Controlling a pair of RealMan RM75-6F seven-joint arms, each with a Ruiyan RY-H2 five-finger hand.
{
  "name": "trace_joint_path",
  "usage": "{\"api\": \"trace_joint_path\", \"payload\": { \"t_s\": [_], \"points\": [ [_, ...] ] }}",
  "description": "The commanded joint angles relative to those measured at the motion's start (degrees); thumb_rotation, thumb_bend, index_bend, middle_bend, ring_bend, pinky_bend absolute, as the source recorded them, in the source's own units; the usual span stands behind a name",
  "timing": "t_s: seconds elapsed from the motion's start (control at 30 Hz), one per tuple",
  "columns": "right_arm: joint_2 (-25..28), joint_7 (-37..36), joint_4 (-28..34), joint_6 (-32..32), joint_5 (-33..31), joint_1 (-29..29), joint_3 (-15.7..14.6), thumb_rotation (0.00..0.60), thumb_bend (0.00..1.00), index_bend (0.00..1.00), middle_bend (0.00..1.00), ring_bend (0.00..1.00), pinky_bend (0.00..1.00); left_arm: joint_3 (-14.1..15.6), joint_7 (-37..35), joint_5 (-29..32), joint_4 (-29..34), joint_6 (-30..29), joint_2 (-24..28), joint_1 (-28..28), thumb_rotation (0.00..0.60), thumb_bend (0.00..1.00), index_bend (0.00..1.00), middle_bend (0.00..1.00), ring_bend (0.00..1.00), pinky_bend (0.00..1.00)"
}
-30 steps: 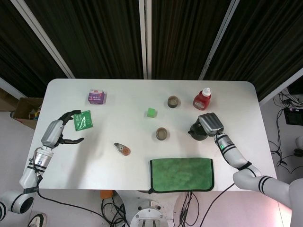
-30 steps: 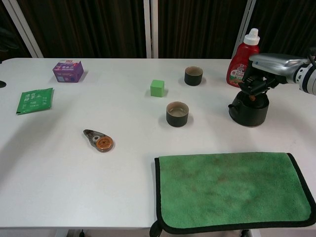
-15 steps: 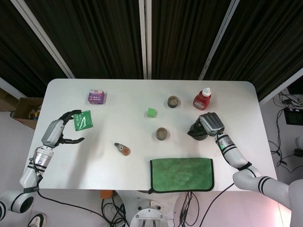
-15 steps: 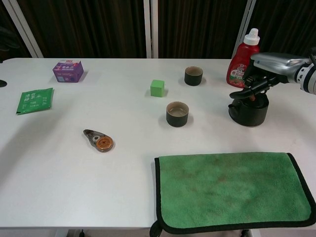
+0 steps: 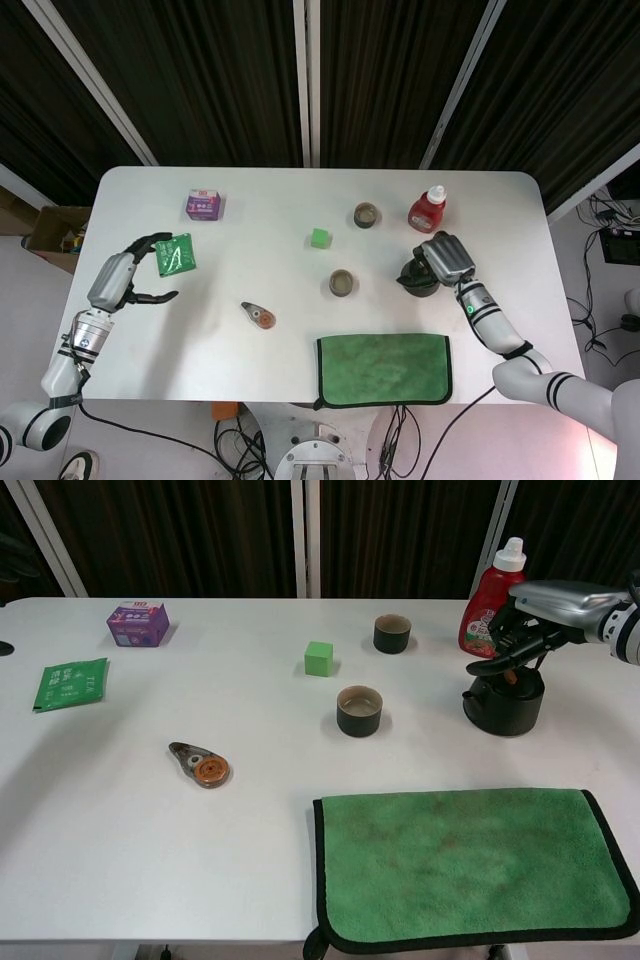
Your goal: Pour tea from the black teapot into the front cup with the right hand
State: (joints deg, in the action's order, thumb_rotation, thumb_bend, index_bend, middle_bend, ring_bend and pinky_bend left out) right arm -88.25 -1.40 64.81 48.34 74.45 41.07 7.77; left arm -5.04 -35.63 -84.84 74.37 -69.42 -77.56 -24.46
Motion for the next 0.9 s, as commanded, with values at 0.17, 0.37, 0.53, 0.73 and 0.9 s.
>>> {"api": "trace_joint_path", "payload": {
  "t_s": [0.17, 0.37, 0.53, 0.73, 0.9],
  "points": [
    [0.26, 0.81, 0.2, 0.11, -0.21, -0.16, 0.05, 0.262, 0.0, 0.5, 0.42, 0.27, 0.03, 0.07, -0.1, 0.01, -0.08, -0.03, -0.03, 0.06, 0.6, 0.12, 0.17, 0.18, 0.17, 0.27],
    [0.8, -1.31, 1.53, 3.4, 2.26, -0.87, 0.15, 0.261, 0.0, 0.04, 0.12, 0.0, 0.0, -0.05, -0.25, 0.04, -0.23, -0.44, -0.03, 0.22, 0.6, 0.12, 0.17, 0.18, 0.17, 0.27],
    [3.07, -3.7, 5.38, 10.59, 7.44, -2.81, -0.68, 0.262, 0.0, 0.0, 0.08, 0.0, 0.0, -0.56, 0.44, 0.3, 0.33, -1.92, 0.94, 0.86, 0.6, 0.12, 0.17, 0.18, 0.17, 0.27],
    [10.75, 0.65, 15.68, 23.98, 12.36, -10.79, -3.94, 0.263, 0.0, 0.0, 0.06, 0.0, 0.0, -0.96, 5.78, 0.84, 1.14, -5.13, 2.56, 2.64, 0.6, 0.12, 0.17, 0.18, 0.17, 0.27],
    [17.11, 14.5, 23.61, 36.13, 11.49, -22.54, -8.88, 0.268, 0.08, 0.0, 0.0, 0.0, 0.0, -0.3, 21.52, 0.49, 0.78, -11.86, 3.35, 6.19, 0.6, 0.12, 0.16, 0.18, 0.17, 0.26]
  ]
}}
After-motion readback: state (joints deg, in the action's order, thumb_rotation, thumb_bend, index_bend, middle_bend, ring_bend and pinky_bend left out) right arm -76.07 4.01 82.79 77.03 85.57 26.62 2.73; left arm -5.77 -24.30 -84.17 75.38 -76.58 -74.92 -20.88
